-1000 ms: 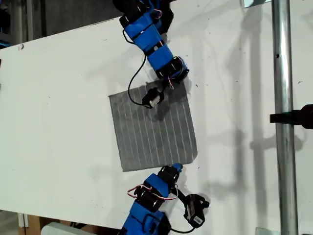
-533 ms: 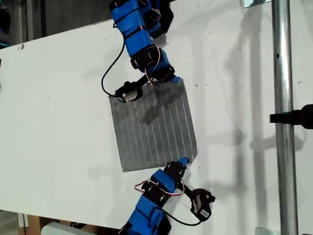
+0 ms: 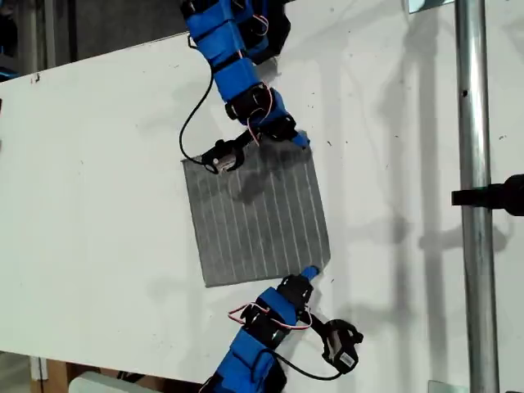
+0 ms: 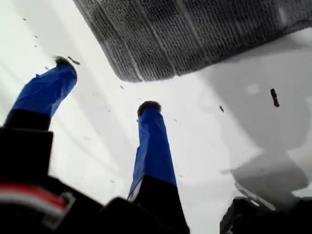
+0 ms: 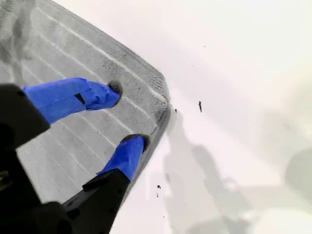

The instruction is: Grasp corners of a towel and fold twice.

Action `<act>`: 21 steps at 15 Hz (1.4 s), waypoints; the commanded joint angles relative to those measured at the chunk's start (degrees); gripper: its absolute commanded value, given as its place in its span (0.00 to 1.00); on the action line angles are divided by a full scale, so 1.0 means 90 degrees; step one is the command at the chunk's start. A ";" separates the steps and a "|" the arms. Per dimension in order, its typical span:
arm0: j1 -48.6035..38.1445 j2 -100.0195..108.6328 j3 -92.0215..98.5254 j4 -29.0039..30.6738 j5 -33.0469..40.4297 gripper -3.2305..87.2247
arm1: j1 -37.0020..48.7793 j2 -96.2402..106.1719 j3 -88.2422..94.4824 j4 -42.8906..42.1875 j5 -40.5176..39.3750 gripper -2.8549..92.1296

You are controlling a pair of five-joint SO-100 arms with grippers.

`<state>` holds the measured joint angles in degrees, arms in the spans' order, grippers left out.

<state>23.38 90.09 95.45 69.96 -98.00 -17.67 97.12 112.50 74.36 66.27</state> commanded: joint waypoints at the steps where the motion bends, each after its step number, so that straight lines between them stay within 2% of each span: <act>1: 0.0059 0.0381 -0.0420 0.0088 -0.0010 0.23 | 0.0127 -0.1182 -0.0137 -0.0811 -0.0117 0.28; 2: 0.0068 0.0459 -0.0586 0.0273 -0.0010 0.23 | 0.0283 -0.1514 -0.0156 -0.1035 -0.0146 0.09; 4: 0.0049 0.0752 -0.0498 0.0488 -0.0107 0.23 | 0.0439 -0.1455 -0.0176 -0.1104 -0.0176 0.07; 5: -0.0020 0.0840 -0.0361 0.0518 -0.0107 0.23 | 0.0479 -0.1436 -0.0166 -0.1094 -0.0117 0.03; 7: -0.0234 0.0937 -0.0713 0.1064 -0.0186 0.22 | 0.0449 -0.1377 -0.0156 -0.1230 -0.0107 0.03; 10: -0.0508 0.1025 -0.1631 0.1758 0.0146 0.21 | 0.0430 -0.1348 -0.0195 -0.1299 -0.0166 0.03; 11: -0.0557 0.0889 -0.1963 0.1826 0.0283 0.20 | 0.0381 -0.1221 -0.0244 -0.1201 -0.0146 0.03; 12: -0.0586 0.0537 -0.2373 0.1836 0.0439 0.21 | 0.0391 -0.0957 -0.0303 -0.0420 -0.0107 0.03; 15: -0.0576 -0.0391 -0.3320 0.1895 0.0547 0.21 | 0.0254 0.0176 0.0273 -0.0107 0.0010 0.03; 17: -0.0674 -0.1201 -0.4902 0.2695 0.0908 0.26 | 0.0234 0.0273 0.0371 -0.0264 0.0010 0.03; 18: -0.0771 -0.1094 -0.4814 0.2744 0.1084 0.30 | 0.0244 0.0205 0.0342 -0.0449 -0.0029 0.03; 21: -0.0879 -0.1074 -0.3975 0.2910 0.1396 0.31 | 0.0293 0.0098 0.0273 -0.0527 -0.0078 0.03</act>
<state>16.00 79.54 58.80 95.54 -86.13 -14.94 96.42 116.19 70.31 65.92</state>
